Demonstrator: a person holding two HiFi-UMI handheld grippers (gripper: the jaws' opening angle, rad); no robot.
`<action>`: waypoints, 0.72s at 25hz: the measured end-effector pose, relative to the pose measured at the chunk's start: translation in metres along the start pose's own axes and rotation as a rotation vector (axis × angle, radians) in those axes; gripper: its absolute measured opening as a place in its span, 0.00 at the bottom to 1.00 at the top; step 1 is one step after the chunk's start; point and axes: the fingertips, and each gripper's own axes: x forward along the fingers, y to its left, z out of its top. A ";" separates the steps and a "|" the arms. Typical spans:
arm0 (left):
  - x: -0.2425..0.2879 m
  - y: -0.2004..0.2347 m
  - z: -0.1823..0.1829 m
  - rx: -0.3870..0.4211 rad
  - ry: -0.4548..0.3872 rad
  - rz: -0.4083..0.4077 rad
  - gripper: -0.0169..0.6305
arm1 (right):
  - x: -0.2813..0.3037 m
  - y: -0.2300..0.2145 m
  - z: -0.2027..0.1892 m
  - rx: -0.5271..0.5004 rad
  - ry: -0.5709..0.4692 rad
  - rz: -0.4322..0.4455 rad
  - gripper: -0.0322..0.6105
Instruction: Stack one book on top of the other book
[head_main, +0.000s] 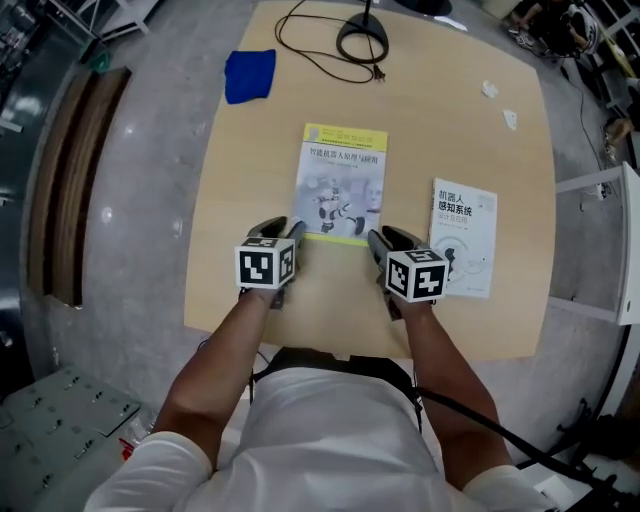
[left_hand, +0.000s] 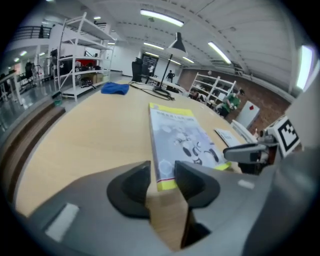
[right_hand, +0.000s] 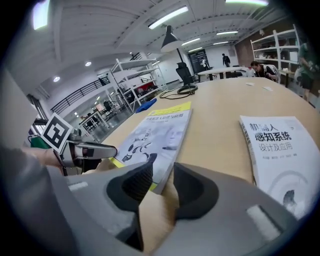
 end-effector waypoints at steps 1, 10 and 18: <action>0.001 -0.001 -0.001 -0.006 0.005 -0.018 0.28 | 0.002 0.000 -0.001 0.009 0.004 -0.003 0.24; 0.001 -0.013 -0.006 -0.003 0.040 -0.142 0.31 | 0.007 -0.005 -0.010 0.135 -0.016 -0.018 0.26; -0.001 -0.014 -0.012 0.003 0.037 -0.136 0.29 | 0.001 0.006 -0.017 0.060 0.009 -0.026 0.22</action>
